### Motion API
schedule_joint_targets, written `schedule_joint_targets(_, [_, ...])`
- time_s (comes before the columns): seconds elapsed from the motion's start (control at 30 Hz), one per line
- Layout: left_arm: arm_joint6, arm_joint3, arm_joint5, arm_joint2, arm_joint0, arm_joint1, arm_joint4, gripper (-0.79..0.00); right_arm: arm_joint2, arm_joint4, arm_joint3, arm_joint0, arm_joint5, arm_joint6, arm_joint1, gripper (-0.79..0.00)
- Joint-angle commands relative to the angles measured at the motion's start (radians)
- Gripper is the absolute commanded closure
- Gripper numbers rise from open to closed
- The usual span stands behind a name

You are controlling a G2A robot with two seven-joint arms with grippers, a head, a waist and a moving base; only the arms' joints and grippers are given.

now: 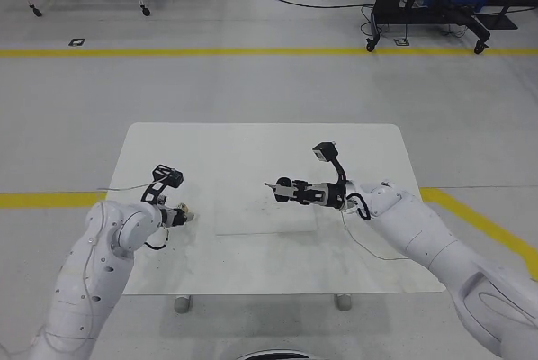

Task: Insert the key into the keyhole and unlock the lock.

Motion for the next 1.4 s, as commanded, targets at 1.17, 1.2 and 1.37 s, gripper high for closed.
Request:
schedule_joint_targets(1.17, [0.162, -0.034, -0.041, -0.133, 0.024, 0.002, -0.354, 0.000, 0.000, 0.000, 0.000, 0.000, 0.000, 0.000, 0.000, 0.000])
schedule_joint_targets(1.2, [0.167, -0.034, -0.065, -0.160, 0.032, 0.003, -0.441, 0.000, 0.000, 0.000, 0.000, 0.000, 0.000, 0.000, 0.000, 0.000])
schedule_joint_targets(1.37, [0.110, 0.016, -0.168, -0.193, 0.007, 0.001, -0.811, 0.000, 0.000, 0.000, 0.000, 0.000, 0.000, 0.000, 0.000, 0.000])
